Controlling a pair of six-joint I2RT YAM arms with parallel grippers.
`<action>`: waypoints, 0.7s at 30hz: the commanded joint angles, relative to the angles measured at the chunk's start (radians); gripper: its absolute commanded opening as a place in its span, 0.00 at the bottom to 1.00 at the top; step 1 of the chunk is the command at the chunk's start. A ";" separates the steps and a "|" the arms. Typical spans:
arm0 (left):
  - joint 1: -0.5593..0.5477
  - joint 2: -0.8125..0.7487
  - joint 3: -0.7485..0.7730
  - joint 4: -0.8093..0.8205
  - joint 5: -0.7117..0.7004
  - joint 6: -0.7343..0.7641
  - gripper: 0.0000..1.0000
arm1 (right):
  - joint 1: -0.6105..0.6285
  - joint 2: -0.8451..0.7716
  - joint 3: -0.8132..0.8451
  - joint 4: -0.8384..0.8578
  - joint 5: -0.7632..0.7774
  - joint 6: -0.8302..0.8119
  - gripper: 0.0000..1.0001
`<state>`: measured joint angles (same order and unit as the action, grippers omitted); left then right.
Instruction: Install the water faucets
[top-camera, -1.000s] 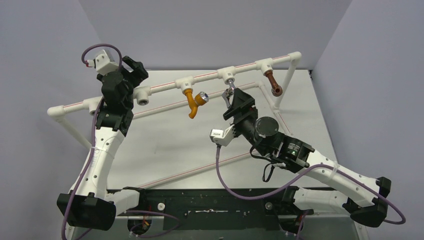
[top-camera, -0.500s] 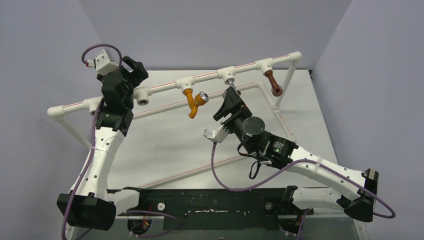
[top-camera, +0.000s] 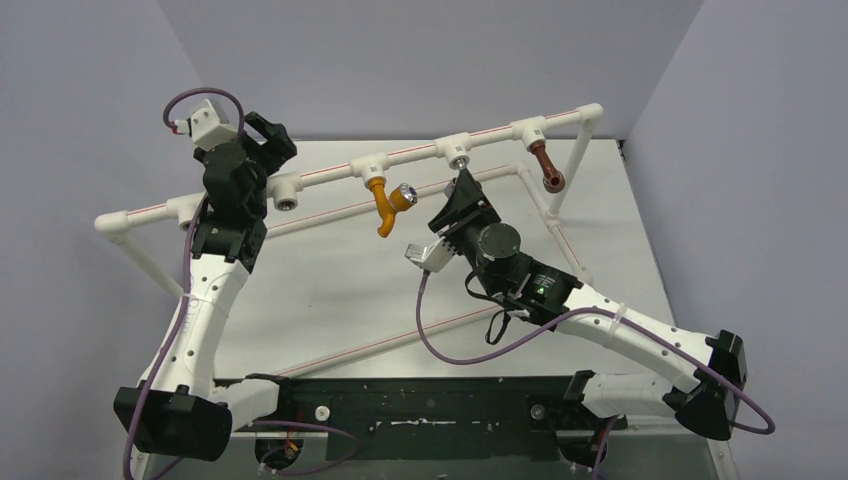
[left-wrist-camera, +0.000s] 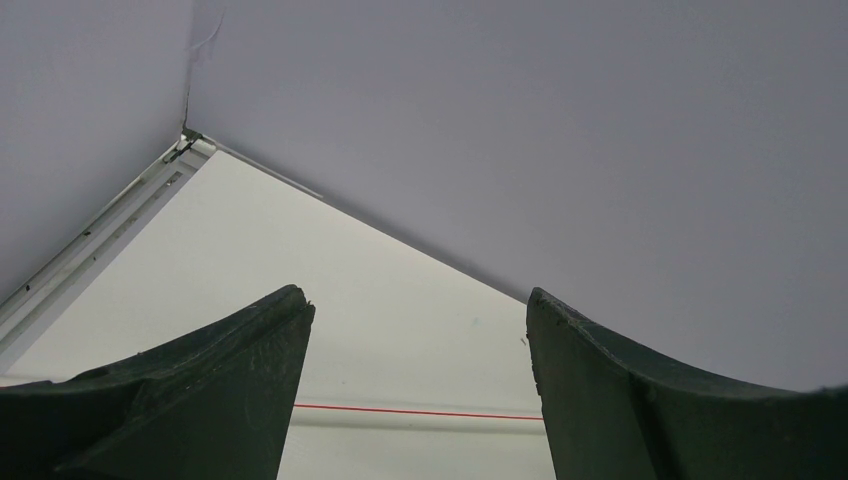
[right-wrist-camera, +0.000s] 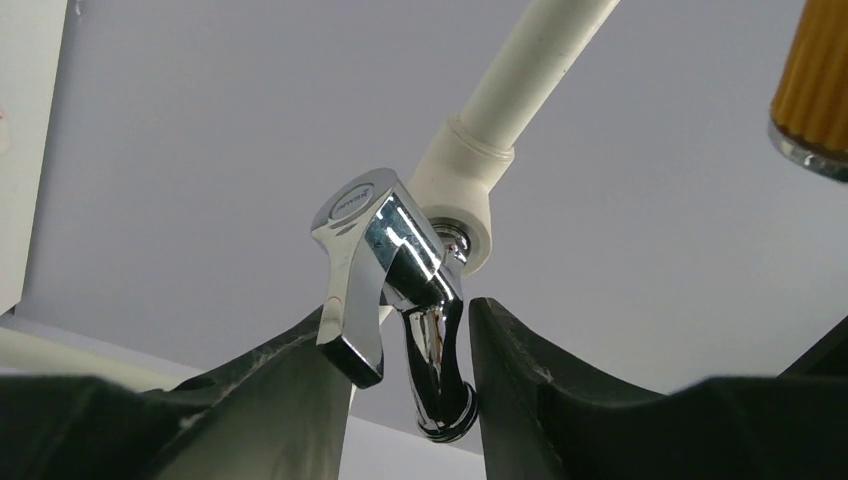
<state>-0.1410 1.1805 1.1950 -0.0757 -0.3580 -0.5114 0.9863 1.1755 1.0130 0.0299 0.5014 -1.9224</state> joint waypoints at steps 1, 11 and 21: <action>-0.002 0.057 -0.087 -0.245 0.026 0.008 0.76 | -0.013 0.017 0.014 0.083 0.011 0.029 0.39; -0.002 0.057 -0.086 -0.245 0.030 0.007 0.76 | 0.002 0.010 0.009 0.179 -0.022 0.278 0.00; -0.003 0.056 -0.086 -0.245 0.029 0.005 0.76 | 0.008 -0.048 -0.049 0.397 -0.169 0.867 0.00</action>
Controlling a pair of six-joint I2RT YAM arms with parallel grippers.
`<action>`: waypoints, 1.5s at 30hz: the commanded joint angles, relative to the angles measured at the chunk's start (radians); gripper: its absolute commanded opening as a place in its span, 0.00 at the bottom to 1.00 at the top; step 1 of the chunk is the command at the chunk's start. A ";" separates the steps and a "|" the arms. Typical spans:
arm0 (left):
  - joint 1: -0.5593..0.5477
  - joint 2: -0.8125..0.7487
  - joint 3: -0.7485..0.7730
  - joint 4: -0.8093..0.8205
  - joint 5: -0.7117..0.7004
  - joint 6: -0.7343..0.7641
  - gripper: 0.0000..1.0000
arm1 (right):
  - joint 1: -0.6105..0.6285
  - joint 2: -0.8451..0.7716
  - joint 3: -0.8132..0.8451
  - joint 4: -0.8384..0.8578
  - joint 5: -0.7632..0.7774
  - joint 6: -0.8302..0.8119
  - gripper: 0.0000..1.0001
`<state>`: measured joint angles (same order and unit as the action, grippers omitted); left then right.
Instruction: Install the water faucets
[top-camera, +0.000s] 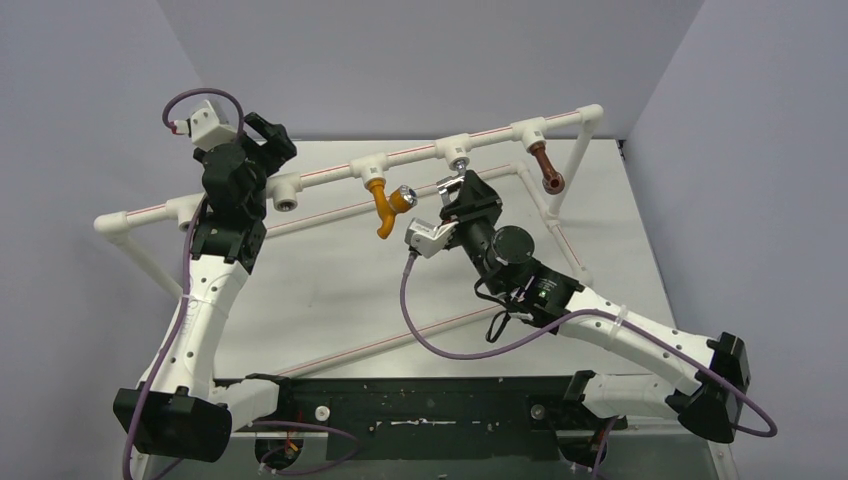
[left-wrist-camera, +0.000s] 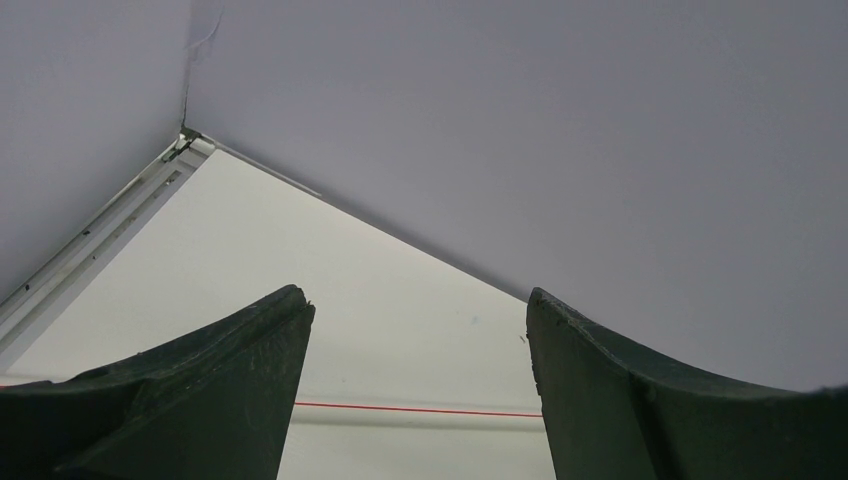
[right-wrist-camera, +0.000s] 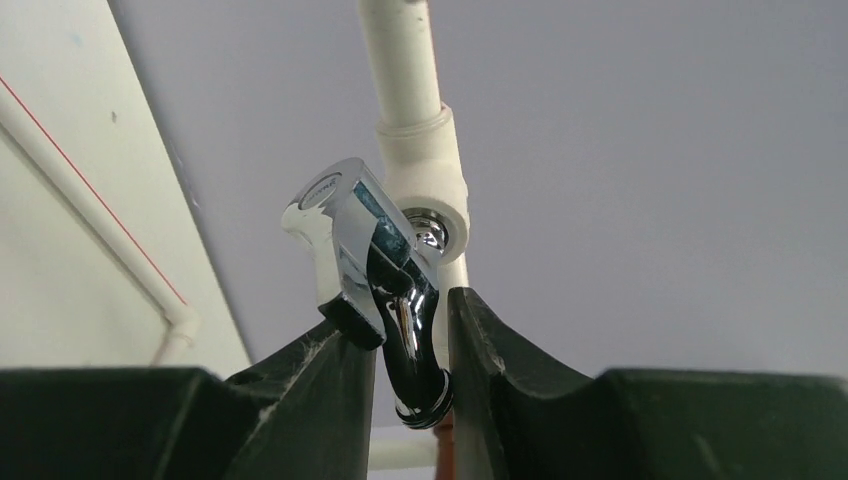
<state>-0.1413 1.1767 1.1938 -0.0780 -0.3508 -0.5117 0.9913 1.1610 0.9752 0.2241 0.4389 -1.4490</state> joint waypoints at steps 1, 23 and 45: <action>-0.002 0.060 -0.085 -0.242 0.022 0.007 0.76 | 0.004 -0.037 -0.016 0.219 -0.120 0.441 0.00; -0.002 0.052 -0.086 -0.243 0.026 0.007 0.76 | -0.060 -0.100 -0.056 0.359 -0.153 1.353 0.00; -0.001 0.054 -0.086 -0.243 0.025 0.009 0.76 | -0.064 -0.209 -0.025 0.150 -0.296 1.211 0.61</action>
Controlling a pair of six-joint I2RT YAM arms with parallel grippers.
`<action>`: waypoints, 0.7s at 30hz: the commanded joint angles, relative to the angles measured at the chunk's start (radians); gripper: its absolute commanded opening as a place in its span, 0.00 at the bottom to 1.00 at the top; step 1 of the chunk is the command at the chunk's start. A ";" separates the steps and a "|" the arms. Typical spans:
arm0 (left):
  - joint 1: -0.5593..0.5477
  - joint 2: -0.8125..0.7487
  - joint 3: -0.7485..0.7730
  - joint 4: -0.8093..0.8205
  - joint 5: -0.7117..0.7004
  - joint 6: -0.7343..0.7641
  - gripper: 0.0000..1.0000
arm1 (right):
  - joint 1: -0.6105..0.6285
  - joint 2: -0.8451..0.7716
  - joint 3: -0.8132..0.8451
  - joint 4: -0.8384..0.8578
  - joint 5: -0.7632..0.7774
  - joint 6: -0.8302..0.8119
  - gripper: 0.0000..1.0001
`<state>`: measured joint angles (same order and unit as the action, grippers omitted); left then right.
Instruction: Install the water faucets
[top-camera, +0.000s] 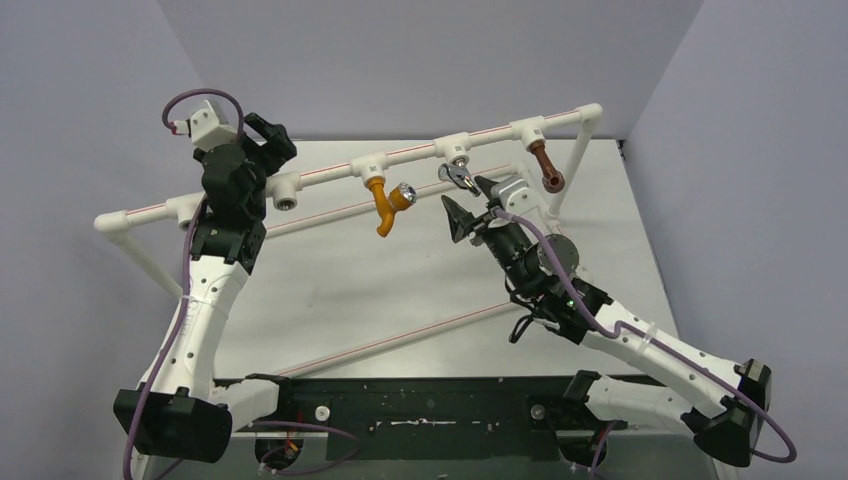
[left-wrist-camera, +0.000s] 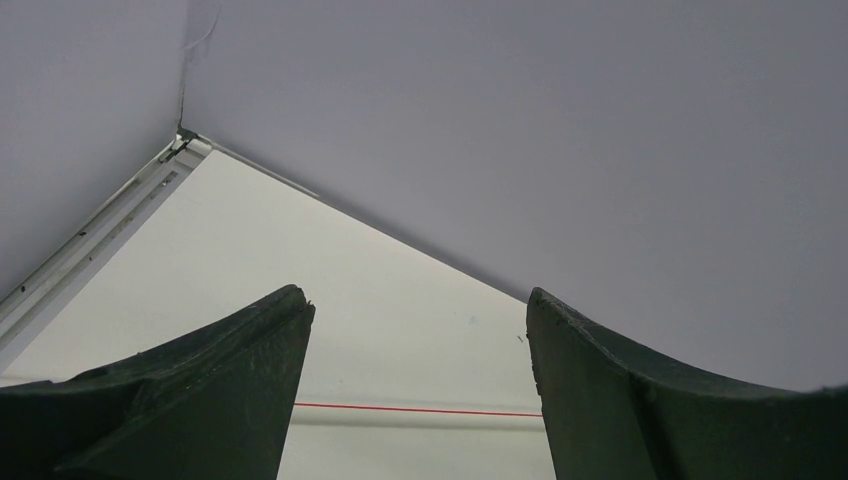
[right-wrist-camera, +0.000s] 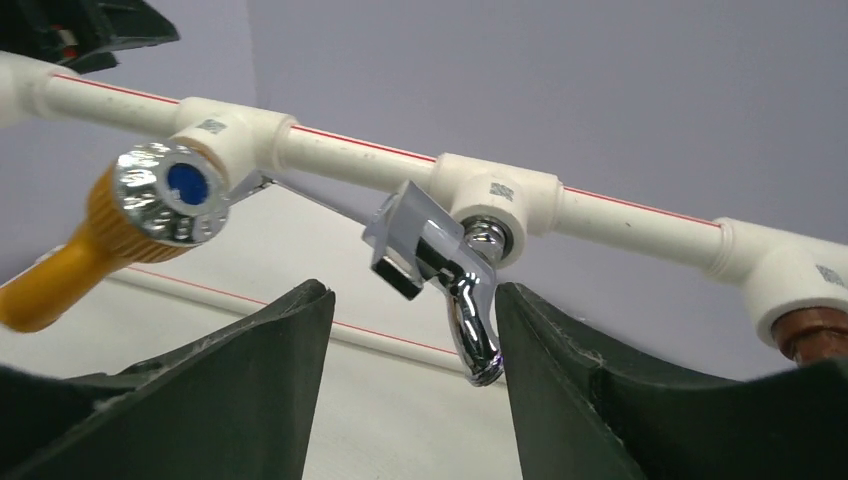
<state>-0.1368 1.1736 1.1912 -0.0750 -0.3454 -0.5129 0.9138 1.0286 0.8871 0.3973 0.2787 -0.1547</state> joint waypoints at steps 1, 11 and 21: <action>-0.007 0.057 -0.084 -0.246 0.019 0.010 0.76 | 0.014 -0.090 0.066 -0.051 -0.154 -0.103 0.64; -0.007 0.063 -0.084 -0.245 0.014 0.012 0.76 | 0.015 -0.095 0.204 -0.318 -0.231 -0.320 0.74; -0.007 0.067 -0.083 -0.246 0.011 0.013 0.76 | 0.033 0.032 0.323 -0.477 -0.165 -0.544 0.73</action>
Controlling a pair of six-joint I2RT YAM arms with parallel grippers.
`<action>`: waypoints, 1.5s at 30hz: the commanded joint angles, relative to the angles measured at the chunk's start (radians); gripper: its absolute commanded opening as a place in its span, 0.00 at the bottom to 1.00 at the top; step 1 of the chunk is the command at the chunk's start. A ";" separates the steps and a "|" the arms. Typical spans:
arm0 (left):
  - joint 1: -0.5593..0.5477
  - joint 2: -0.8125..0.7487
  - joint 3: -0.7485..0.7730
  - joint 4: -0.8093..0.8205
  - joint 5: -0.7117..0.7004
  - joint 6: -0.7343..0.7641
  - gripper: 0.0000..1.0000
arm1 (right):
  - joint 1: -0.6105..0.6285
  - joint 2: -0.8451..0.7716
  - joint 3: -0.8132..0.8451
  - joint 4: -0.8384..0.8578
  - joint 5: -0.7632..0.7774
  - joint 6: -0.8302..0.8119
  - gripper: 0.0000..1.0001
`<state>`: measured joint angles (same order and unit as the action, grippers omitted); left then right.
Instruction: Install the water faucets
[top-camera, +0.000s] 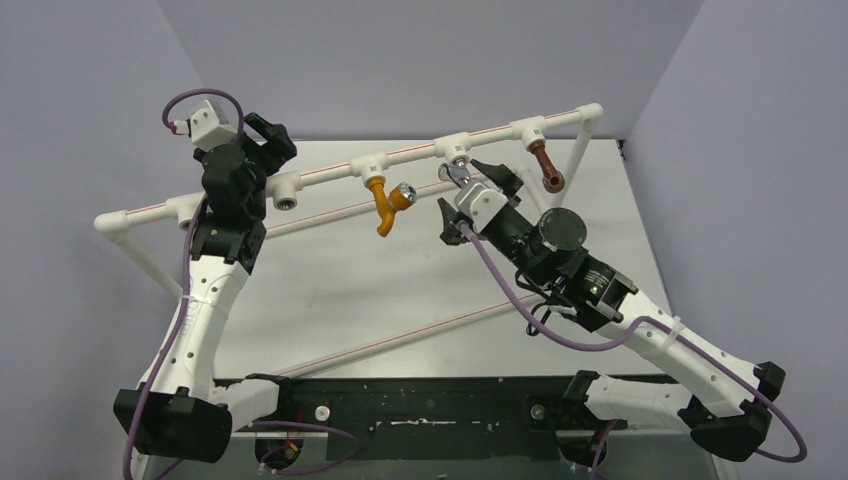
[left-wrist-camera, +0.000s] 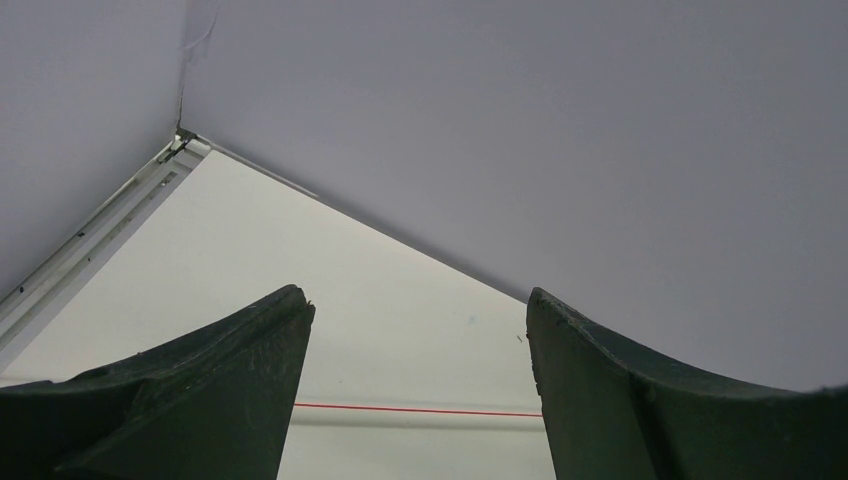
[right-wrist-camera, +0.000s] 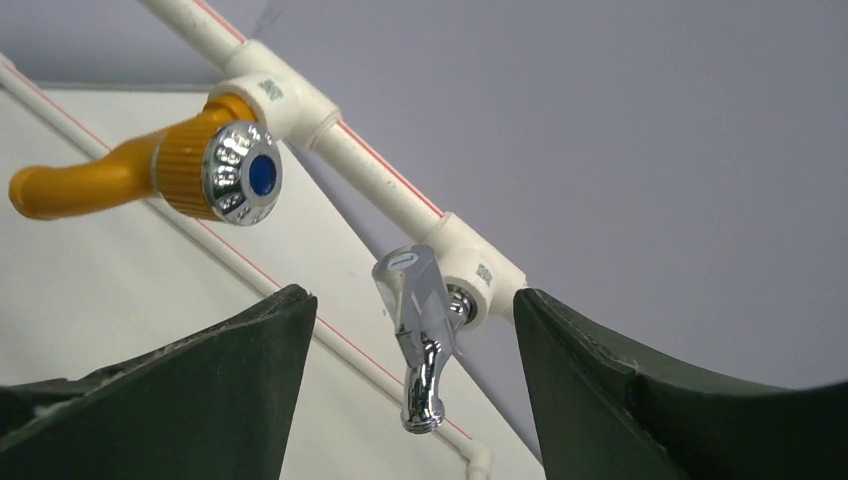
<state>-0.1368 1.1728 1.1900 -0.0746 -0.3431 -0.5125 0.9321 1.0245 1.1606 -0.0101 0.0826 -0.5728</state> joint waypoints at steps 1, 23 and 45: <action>-0.007 0.067 -0.082 -0.245 0.009 0.013 0.76 | 0.015 0.048 0.052 -0.073 0.043 -0.143 0.73; -0.007 0.074 -0.082 -0.246 0.010 0.011 0.76 | 0.049 0.217 -0.014 0.241 0.412 -0.271 0.47; -0.007 0.072 -0.082 -0.245 0.010 0.013 0.76 | -0.021 0.206 -0.052 0.384 0.468 0.280 0.00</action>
<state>-0.1368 1.1774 1.1900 -0.0696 -0.3431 -0.5117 0.9497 1.2667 1.1187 0.2871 0.5346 -0.5621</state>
